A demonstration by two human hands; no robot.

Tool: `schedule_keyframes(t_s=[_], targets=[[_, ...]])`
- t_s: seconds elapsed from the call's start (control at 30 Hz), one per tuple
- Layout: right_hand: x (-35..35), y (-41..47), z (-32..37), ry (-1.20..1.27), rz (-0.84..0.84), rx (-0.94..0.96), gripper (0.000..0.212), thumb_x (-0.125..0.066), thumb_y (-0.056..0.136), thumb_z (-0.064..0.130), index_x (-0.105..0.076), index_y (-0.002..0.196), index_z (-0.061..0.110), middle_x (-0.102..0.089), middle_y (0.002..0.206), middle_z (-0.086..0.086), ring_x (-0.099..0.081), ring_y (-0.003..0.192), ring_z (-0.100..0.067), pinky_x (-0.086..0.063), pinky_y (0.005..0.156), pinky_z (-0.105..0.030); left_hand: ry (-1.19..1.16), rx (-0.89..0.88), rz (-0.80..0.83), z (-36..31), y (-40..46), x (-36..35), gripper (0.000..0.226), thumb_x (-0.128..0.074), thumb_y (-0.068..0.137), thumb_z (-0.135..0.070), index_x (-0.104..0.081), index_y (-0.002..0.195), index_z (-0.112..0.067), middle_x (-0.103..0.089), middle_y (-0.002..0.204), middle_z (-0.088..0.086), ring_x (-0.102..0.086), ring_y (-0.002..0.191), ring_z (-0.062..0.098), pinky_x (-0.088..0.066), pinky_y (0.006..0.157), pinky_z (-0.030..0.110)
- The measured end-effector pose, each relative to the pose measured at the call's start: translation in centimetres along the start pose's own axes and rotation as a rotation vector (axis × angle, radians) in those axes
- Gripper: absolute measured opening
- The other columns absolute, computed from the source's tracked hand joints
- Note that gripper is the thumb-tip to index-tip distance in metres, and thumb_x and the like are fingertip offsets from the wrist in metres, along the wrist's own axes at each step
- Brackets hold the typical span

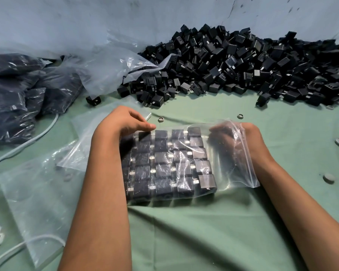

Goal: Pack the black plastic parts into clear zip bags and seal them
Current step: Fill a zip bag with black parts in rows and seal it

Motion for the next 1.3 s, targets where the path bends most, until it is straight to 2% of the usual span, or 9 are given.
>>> schedule_keyframes(t_s=[0.2, 0.33, 0.5, 0.7, 0.83, 0.97, 1.07, 1.2, 1.3], targets=[[2.6, 0.3, -0.1, -0.011, -0.264, -0.022, 0.013, -0.075, 0.091, 0.009, -0.082, 0.099, 0.016, -0.079, 0.085, -0.001, -0.076, 0.077, -0.018, -0.064, 0.074, -0.037, 0.016, 0.018, 0.022, -0.2, 0.0, -0.3, 0.025, -0.094, 0.061, -0.026, -0.08, 0.075, -0.012, -0.078, 0.08, 0.002, -0.068, 0.086, 0.017, -0.045, 0.071, 0.027], [6.0, 1.1, 1.8, 0.03, -0.559, -0.007, 0.028, -0.054, 0.09, 0.004, -0.078, 0.099, 0.015, -0.078, 0.085, -0.008, -0.062, 0.052, -0.003, -0.049, 0.049, -0.019, 0.025, 0.015, -0.018, 0.0, 0.3, 0.0, 0.025, -0.094, 0.068, -0.028, -0.077, 0.078, -0.011, -0.076, 0.083, 0.002, -0.066, 0.082, 0.015, -0.044, 0.067, 0.028], [-0.5, 6.5, 9.4, -0.429, -0.158, 0.189, 0.02, -0.061, 0.091, 0.013, -0.08, 0.094, 0.021, -0.077, 0.08, 0.002, -0.071, 0.069, -0.009, -0.059, 0.069, -0.031, 0.01, 0.01, -0.282, 0.5, 0.7, 2.0, 0.023, -0.085, 0.081, -0.042, -0.072, 0.078, -0.023, -0.07, 0.088, -0.004, -0.065, 0.089, 0.017, -0.046, 0.078, 0.031], [-15.6, 9.9, 11.1, -1.168, 0.423, 0.603, 0.061, -0.058, 0.094, 0.009, -0.048, 0.15, 0.03, -0.05, 0.151, -0.004, -0.04, 0.136, -0.033, -0.047, 0.105, -0.048, -0.036, 0.031, -0.511, 1.6, 0.5, 4.2, 0.019, -0.079, 0.084, -0.028, -0.069, 0.07, -0.02, -0.074, 0.088, 0.001, -0.069, 0.093, 0.029, -0.058, 0.087, 0.037], [-19.7, 12.5, 9.6, -1.351, 0.486, 0.619, 0.087, -0.057, 0.095, 0.012, -0.011, 0.163, 0.04, 0.008, 0.173, 0.001, 0.003, 0.159, -0.03, -0.03, 0.116, -0.056, -0.05, 0.054, -0.567, 2.4, 0.4, 4.9, 0.019, -0.077, 0.085, -0.03, -0.068, 0.07, -0.023, -0.075, 0.093, 0.001, -0.067, 0.097, 0.028, -0.055, 0.088, 0.034], [-19.9, 15.3, 7.5, -1.443, 0.518, 0.518, 0.085, -0.055, 0.104, 0.039, 0.007, 0.162, 0.044, 0.023, 0.17, -0.001, 0.021, 0.157, -0.031, -0.011, 0.123, -0.067, -0.102, 0.014, -0.582, 1.9, 0.6, 4.7, 0.012, -0.076, 0.085, -0.027, -0.072, 0.075, -0.021, -0.074, 0.09, -0.002, -0.068, 0.095, 0.025, -0.057, 0.088, 0.035], [-19.8, 16.3, 7.0, -1.414, 0.51, 0.498, 0.07, -0.039, 0.107, 0.052, 0.005, 0.161, 0.047, 0.016, 0.172, 0.002, 0.021, 0.156, -0.034, -0.016, 0.119, -0.072, -0.121, -0.014, -0.626, 1.1, 0.4, 4.7, 0.007, -0.071, 0.086, -0.023, -0.073, 0.08, -0.022, -0.072, 0.084, -0.005, -0.067, 0.088, 0.023, -0.049, 0.075, 0.028], [-19.0, 16.9, 7.2, -1.308, 0.427, 0.431, 0.065, -0.048, 0.101, 0.059, -0.018, 0.157, 0.045, -0.012, 0.166, -0.002, -0.007, 0.153, -0.039, -0.044, 0.108, -0.062, -0.155, -0.027, -0.642, 0.8, 0.1, 4.5, 0.008, -0.068, 0.086, -0.02, -0.074, 0.08, -0.021, -0.071, 0.079, -0.007, -0.067, 0.083, 0.021, -0.048, 0.072, 0.027], [-16.7, 17.3, 6.3, -1.282, 0.423, 0.401, 0.063, -0.05, 0.1, 0.059, -0.023, 0.154, 0.042, -0.026, 0.158, -0.004, -0.024, 0.142, -0.04, -0.042, 0.11, -0.058, -0.185, -0.065, -0.65, 0.0, 0.0, 4.1, 0.008, -0.069, 0.086, -0.021, -0.074, 0.079, -0.021, -0.071, 0.076, -0.009, -0.067, 0.077, 0.016, -0.05, 0.068, 0.025]])
Point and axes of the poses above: each hand's wrist, its own y-axis towards the middle knuckle, its own x-axis out of the back of the hand, z = x × y, the point moved 7 cm from there along y, towards the middle knuckle
